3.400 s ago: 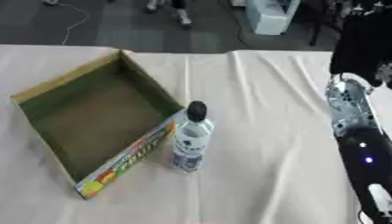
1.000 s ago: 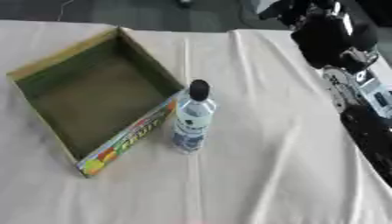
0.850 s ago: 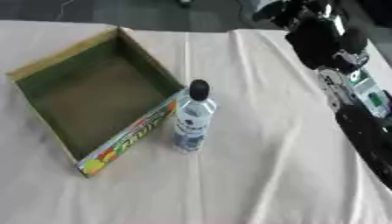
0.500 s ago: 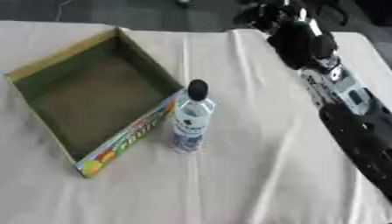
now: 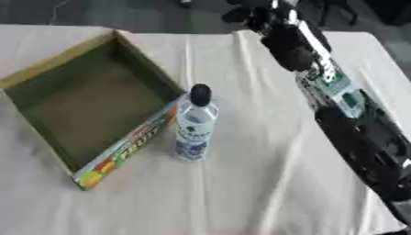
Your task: Pick up objects on the table and place them in the box.
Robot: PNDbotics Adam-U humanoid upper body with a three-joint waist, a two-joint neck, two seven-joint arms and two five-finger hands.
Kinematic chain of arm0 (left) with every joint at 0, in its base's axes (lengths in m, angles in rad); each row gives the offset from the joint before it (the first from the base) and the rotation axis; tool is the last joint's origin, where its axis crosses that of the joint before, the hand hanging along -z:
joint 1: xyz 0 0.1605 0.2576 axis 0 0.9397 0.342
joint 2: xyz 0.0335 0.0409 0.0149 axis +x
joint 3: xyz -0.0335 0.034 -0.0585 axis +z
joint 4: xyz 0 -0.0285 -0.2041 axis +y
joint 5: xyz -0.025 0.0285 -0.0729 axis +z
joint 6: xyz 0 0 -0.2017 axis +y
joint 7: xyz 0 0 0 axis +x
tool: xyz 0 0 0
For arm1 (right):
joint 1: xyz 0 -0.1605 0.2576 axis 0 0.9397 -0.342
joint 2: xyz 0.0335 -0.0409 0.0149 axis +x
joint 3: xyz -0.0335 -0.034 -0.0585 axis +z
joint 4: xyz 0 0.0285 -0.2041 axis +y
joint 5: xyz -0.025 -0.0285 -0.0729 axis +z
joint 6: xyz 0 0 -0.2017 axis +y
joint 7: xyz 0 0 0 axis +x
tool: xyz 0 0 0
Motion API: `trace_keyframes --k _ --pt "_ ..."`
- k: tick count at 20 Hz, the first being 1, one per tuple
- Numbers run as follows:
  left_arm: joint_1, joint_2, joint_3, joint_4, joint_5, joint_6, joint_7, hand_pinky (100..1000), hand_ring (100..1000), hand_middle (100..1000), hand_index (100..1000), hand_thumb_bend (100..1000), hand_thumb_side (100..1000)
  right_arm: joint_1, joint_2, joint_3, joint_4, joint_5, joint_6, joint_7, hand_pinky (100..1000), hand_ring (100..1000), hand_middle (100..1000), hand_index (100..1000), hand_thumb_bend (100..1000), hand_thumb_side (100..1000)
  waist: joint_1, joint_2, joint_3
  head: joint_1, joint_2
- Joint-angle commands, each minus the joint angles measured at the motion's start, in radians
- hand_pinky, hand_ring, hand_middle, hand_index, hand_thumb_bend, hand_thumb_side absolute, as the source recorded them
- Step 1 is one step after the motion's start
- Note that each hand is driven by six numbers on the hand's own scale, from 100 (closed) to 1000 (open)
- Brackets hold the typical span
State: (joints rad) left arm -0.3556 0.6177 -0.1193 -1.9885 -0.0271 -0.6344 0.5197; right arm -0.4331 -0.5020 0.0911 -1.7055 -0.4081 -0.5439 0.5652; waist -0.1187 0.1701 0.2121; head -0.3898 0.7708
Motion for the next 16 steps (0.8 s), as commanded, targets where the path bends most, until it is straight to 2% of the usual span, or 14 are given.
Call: trace_keyframes --k 1,7,16 --pt "-0.011 0.016 0.006 -0.011 0.0 -0.008 0.009 690 728 856 862 156 1000 -0.02 0.0 -0.002 -0.001 0.044 -0.187 0.151 894 819 870 881 650 643 0.01 -0.016 0.002 -0.022 -0.001" --pt "-0.013 0.015 0.006 -0.011 0.002 -0.01 0.007 692 729 856 862 157 1000 -0.033 0.029 0.01 0.02 0.099 -0.184 0.112 896 824 873 883 649 637 0.01 -0.016 0.003 -0.043 -0.001" --pt "-0.018 0.015 0.007 -0.011 0.009 -0.016 0.004 695 734 856 860 157 1000 -0.054 0.076 0.036 0.044 0.129 -0.151 0.119 899 832 887 892 655 623 0.009 -0.016 0.006 -0.064 -0.001"
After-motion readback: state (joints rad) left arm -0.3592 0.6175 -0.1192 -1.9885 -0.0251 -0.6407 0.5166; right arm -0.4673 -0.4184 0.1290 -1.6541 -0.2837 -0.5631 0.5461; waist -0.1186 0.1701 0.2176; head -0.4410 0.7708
